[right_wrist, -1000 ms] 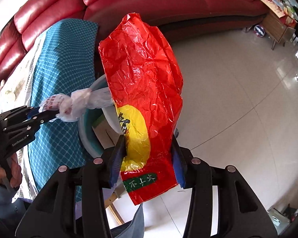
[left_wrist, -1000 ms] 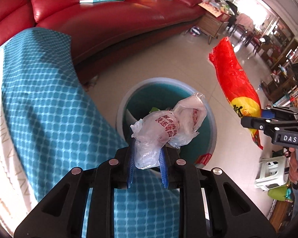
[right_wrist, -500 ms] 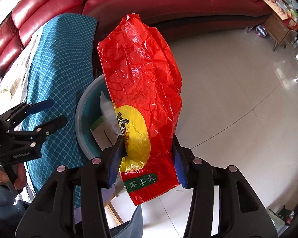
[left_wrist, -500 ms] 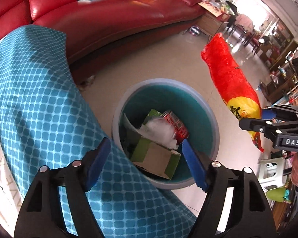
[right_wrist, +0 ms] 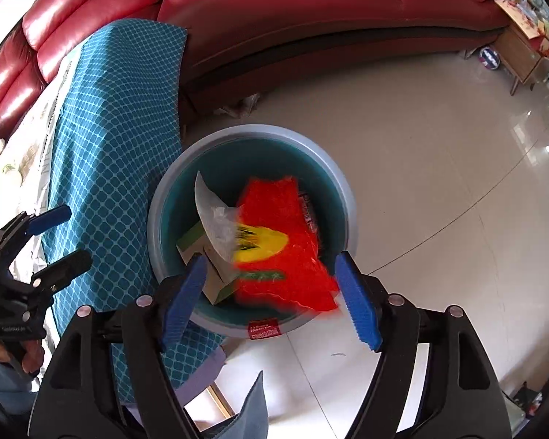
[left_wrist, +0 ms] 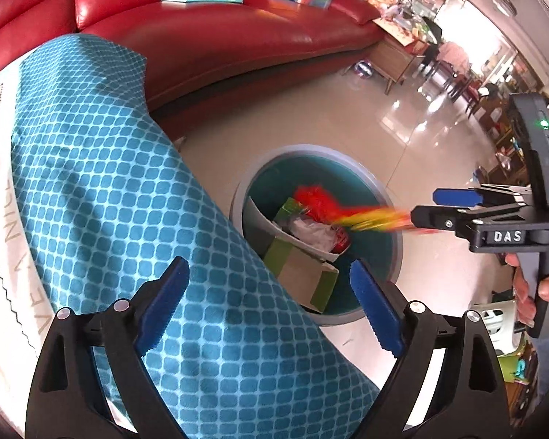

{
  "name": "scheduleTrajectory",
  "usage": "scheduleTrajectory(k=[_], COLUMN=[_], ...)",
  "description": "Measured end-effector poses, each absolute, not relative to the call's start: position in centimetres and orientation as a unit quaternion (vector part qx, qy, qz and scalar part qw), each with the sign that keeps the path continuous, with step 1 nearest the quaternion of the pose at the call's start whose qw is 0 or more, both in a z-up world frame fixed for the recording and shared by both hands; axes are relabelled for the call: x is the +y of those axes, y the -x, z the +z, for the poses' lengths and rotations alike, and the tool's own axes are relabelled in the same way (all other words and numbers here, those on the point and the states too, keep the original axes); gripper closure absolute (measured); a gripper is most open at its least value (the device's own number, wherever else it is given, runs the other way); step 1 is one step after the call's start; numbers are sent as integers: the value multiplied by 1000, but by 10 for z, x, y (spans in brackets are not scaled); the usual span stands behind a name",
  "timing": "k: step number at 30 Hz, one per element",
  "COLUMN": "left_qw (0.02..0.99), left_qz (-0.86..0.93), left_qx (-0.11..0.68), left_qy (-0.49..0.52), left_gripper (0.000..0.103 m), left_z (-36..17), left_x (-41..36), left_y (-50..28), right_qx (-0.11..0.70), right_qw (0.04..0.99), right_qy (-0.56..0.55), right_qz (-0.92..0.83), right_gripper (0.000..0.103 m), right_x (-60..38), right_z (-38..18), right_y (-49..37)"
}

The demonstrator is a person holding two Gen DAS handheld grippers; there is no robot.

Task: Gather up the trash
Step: 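Carry both bags over the teal bin and open both tools, then move both tools back over the table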

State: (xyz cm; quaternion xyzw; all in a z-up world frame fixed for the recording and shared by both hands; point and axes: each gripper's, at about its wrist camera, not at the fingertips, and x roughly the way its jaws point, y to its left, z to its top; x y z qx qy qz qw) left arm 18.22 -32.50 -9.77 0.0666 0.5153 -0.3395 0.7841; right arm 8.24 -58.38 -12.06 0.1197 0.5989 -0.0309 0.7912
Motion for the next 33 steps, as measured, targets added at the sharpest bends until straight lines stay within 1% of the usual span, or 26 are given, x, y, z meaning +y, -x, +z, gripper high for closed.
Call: scheduleTrajectory(k=[9,13,18,28,33], left_qw=[787,790,797,820,837], left_qz=[-340,-342,-339,-304,-275], left_qx=[512,507,498,484,472], left_qy=[-51,-44,-37,-8,9], left_gripper=[12,11,11,6,4], left_z=[-88,-80,-68,-49,-40], left_x=[-304,-291,-271,-187,-132], left_y=[-175,-170,-161,-143,-131], right_qx=[599,594,587,587,580], right_qw=[792,797,804,807,814], right_qy=[-109,-100,-92,-59,-30], right_qz=[-37,-38,-36,-13,12], right_gripper=[26,22,22,20,19], right_x=[-573,-563,-547,-478,-430], right_z=[-107,-96,-84,-65,-53], right_y=[-78,-75,-72,-71,-72])
